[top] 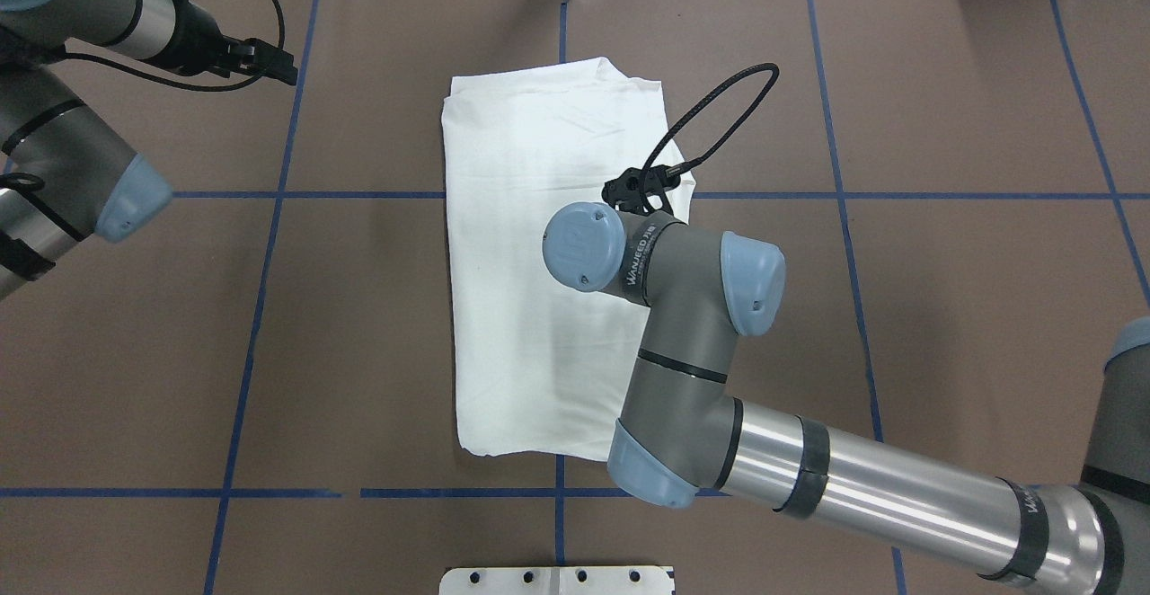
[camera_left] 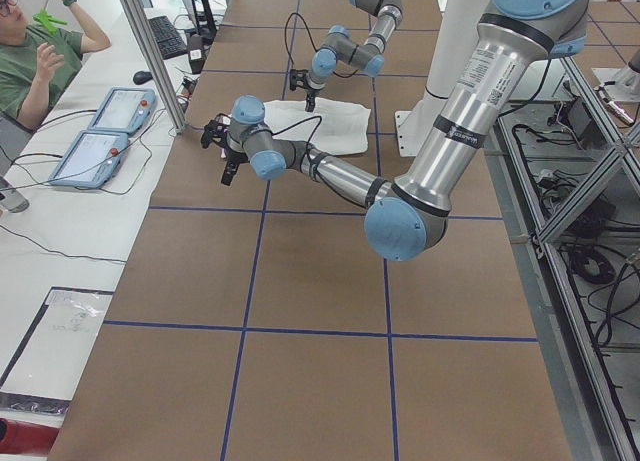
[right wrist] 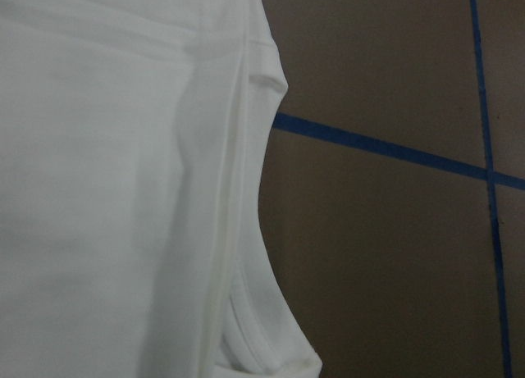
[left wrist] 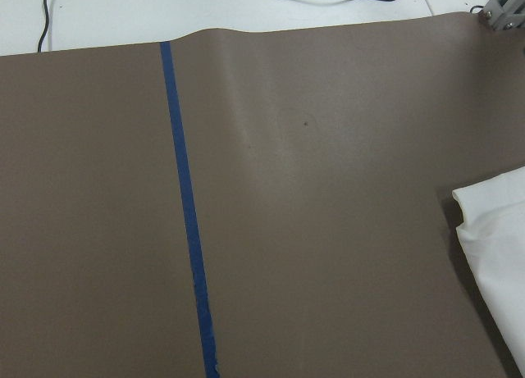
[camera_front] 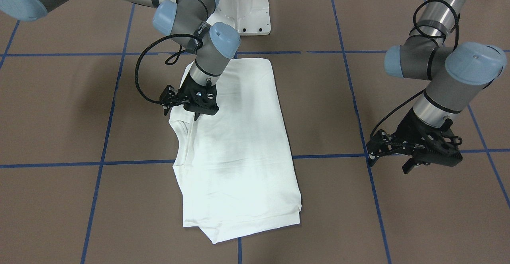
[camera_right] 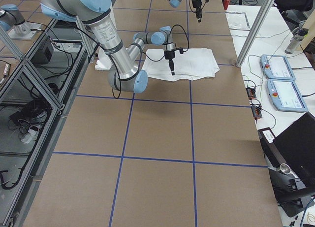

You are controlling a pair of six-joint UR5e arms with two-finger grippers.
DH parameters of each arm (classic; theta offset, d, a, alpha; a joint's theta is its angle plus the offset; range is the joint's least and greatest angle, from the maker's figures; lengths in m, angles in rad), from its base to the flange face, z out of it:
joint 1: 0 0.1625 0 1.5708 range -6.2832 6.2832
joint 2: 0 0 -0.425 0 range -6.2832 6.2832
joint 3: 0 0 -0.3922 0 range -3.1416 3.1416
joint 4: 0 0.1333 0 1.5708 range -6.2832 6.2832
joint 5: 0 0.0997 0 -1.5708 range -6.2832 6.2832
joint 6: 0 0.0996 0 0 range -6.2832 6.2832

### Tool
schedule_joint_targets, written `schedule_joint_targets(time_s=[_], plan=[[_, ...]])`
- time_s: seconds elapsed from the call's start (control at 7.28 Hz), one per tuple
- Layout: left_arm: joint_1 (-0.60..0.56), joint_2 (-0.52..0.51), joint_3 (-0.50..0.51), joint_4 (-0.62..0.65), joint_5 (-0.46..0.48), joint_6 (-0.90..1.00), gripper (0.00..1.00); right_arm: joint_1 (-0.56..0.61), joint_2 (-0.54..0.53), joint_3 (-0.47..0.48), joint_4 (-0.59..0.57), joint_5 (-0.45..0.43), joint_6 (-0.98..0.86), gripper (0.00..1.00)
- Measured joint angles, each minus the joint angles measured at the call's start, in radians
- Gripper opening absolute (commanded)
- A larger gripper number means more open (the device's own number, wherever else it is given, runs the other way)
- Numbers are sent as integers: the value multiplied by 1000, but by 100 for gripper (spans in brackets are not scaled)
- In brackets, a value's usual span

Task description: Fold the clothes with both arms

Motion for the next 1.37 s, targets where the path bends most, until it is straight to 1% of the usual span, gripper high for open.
schedule_joint_targets(time_s=[0.14, 0.41, 0.55, 0.82, 0.96, 1.1, 1.37], plan=[[0, 0, 0, 0, 0, 0, 100, -17, -62, 63, -23, -8, -6, 100], [-1, 0, -10, 3, -1, -1, 100, -32, -134, 124, -34, -26, -17, 100], [-1, 5, -22, 7, -1, -2, 100, -32, -151, 153, -34, -26, -27, 100], [1, 28, -60, 11, -2, -24, 100, -30, -168, 249, -19, -11, -33, 100], [8, 44, -89, 9, -2, -90, 100, -21, -176, 304, 26, 24, -28, 100], [32, 74, -146, 7, -2, -179, 100, -9, -213, 350, 144, 78, -7, 100], [137, 178, -335, 4, 4, -373, 100, 2, -351, 403, 464, 149, 98, 100]])
